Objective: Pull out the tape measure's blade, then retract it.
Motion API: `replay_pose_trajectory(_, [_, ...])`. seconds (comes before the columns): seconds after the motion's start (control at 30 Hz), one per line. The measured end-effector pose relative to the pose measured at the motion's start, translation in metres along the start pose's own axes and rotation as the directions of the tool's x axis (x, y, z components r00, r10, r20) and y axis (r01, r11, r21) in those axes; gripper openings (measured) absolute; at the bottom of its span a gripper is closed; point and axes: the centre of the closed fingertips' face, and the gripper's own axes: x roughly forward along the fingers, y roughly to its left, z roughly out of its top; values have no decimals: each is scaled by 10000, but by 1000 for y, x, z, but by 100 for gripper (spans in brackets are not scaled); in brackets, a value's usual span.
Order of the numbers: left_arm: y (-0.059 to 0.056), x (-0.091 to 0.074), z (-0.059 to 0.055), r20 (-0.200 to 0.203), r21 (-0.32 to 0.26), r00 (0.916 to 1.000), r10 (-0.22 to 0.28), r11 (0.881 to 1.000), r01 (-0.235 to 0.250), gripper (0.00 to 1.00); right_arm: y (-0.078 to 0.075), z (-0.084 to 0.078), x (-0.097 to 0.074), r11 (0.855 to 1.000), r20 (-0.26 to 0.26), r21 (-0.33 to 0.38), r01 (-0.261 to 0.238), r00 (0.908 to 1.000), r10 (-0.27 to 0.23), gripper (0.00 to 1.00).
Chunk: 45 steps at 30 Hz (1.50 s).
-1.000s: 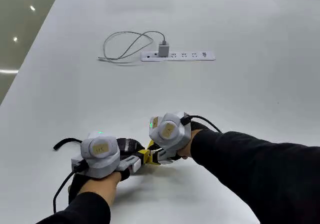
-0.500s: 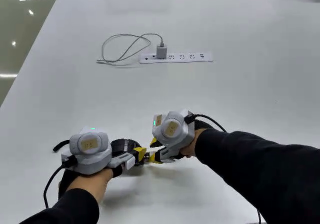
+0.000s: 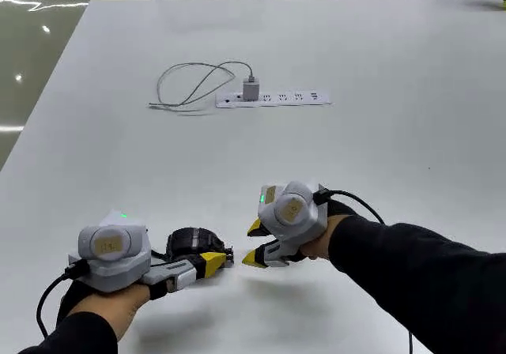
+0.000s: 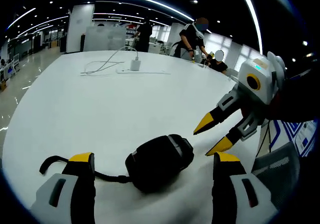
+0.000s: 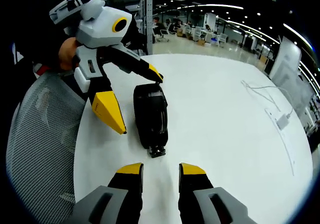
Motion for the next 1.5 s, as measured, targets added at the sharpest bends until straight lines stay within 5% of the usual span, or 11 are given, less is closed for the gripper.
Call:
replay_pose_trajectory(0.17, [0, -4, -8, -401, 1033, 9991, -147, 9945, 188, 99, 1, -6, -6, 9995, 104, 261, 157, 9998, -160, 28])
replay_pose_trajectory(0.23, [-2, -5, -12, -461, 908, 9979, -445, 9947, 486, 99, 0, -10, -8, 9988, 37, 434, 240, 9997, -242, 29])
replay_pose_trajectory(0.27, [-7, -7, -8, -155, 772, 9965, -822, 9935, 832, 99, -1, -11, -10, 9976, 73, 606, 322, 9994, -327, 29])
replay_pose_trajectory(0.4, [-4, -11, -13, -250, 940, 9936, -1101, 9893, 1119, 99, -2, -19, -16, 9930, 131, 1065, 518, 9985, -535, 33])
replay_pose_trajectory(0.6, [3, -19, -20, -345, 1068, 9925, -1171, 9870, 1201, 99, 1, -33, -27, 9859, 325, 1548, 633, 9971, -691, 40])
replay_pose_trajectory(1.0, [14, -37, -13, -116, 1355, 9928, -1196, 9835, 1201, 99, -1, -58, -50, 9789, 367, 1747, 1064, 9928, -1144, 50])
replay_pose_trajectory(1.1, [18, -42, -25, -990, 2435, 9884, -1149, 9603, 1360, 99, 0, -62, -57, 9767, 545, 1900, 1000, 9922, -1122, 51])
replay_pose_trajectory(1.17, [17, -44, -28, -1159, 2871, 9860, -1197, 9463, 1487, 99, 0, -63, -62, 9758, 617, 1934, 1019, 9914, -1158, 53])
replay_pose_trajectory(1.5, [23, -57, -21, -614, 2389, 9894, -1318, 9605, 1428, 99, -10, -90, -84, 9681, 473, 2121, 1336, 9881, -1467, 59])
